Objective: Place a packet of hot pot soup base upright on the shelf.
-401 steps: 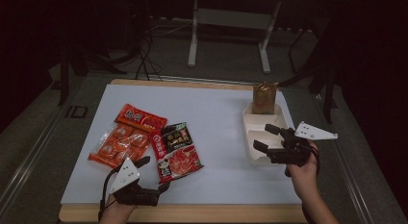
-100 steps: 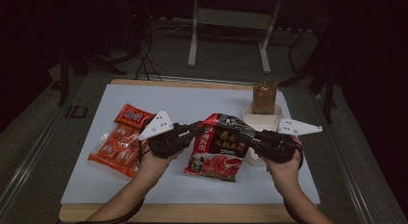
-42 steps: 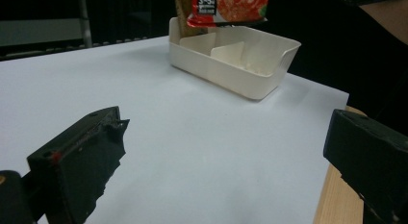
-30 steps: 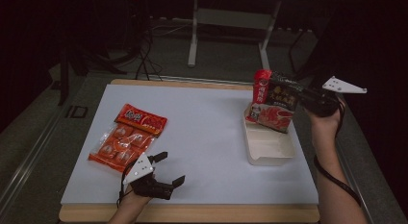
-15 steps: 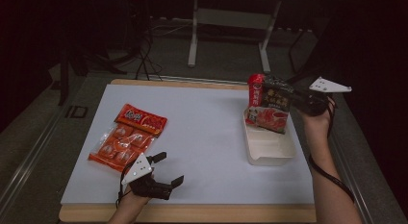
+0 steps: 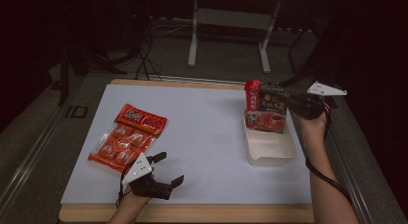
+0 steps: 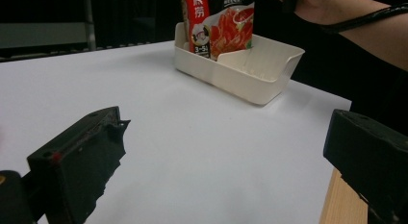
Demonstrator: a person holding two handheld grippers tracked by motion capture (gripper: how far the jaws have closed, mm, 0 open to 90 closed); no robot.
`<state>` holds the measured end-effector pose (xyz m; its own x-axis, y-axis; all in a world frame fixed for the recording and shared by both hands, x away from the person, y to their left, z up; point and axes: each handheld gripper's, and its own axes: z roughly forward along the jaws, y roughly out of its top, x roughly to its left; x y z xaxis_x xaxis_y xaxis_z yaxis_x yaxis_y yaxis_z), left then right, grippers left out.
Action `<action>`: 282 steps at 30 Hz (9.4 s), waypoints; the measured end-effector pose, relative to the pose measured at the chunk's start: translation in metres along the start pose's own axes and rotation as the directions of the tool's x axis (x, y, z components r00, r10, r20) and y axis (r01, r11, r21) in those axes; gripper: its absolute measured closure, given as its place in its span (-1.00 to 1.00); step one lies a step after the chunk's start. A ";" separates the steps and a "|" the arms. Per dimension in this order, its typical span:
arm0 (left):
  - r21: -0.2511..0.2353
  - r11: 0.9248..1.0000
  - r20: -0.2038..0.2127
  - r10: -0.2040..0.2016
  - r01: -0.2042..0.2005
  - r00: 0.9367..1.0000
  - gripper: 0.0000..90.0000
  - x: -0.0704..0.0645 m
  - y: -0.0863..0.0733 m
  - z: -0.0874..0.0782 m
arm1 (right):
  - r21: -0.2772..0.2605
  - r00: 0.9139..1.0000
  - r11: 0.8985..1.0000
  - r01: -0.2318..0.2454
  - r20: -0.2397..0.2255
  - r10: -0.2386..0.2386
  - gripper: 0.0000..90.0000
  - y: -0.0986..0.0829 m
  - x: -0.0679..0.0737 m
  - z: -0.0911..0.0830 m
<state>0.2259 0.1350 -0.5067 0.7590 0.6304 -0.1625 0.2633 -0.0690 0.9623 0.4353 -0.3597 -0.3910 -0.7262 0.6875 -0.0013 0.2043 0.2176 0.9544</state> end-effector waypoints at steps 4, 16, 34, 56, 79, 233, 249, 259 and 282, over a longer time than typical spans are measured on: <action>0.001 1.000 0.000 0.006 -0.006 1.000 -0.97 0.000 0.000 0.000 | -0.013 1.000 1.000 0.008 -0.001 -0.008 0.64 -0.005 -0.001 -0.002; 0.008 1.000 0.004 0.004 -0.004 1.000 -0.97 0.000 -0.001 0.000 | 0.054 1.000 0.999 0.003 0.005 -0.004 0.62 -0.020 0.000 0.001; 0.028 1.000 0.007 0.012 -0.012 1.000 -0.97 0.001 -0.003 0.002 | 0.116 0.998 0.992 -0.057 0.039 0.052 0.25 -0.010 0.011 -0.004; 0.062 0.998 0.050 -0.022 0.019 0.999 -0.97 -0.004 0.004 0.000 | -0.072 0.998 0.996 -0.055 -0.018 0.054 -0.75 0.036 0.057 -0.025; 0.059 0.998 -0.168 -0.011 0.022 0.986 -0.20 0.042 0.028 -0.056 | -0.081 0.974 0.996 0.031 -0.221 -0.048 -0.70 0.016 0.141 -0.035; 0.458 0.875 -0.318 0.001 0.153 0.948 1.00 0.101 0.033 0.115 | 0.000 0.934 1.000 -0.008 -0.358 0.008 -0.68 -0.035 0.166 -0.040; 0.469 0.865 -0.366 0.008 0.177 0.930 1.00 0.124 0.036 0.144 | 0.013 0.932 1.000 0.006 -0.363 -0.001 -0.68 -0.038 0.167 -0.038; 0.482 0.859 -0.364 0.016 0.174 0.931 1.00 0.127 0.033 0.149 | 0.012 0.932 1.000 0.005 -0.362 -0.001 -0.68 -0.039 0.167 -0.039; 0.527 0.844 -0.240 0.033 0.102 0.970 1.00 0.095 0.029 0.150 | 0.014 0.928 1.000 -0.002 -0.373 0.007 -0.68 -0.039 0.170 -0.037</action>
<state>0.3944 0.0772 -0.5272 0.6020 0.7951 -0.0733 0.6133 -0.4018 0.6800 0.2802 -0.2769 -0.4174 -0.9172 0.3809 0.1168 0.2149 0.2261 0.9501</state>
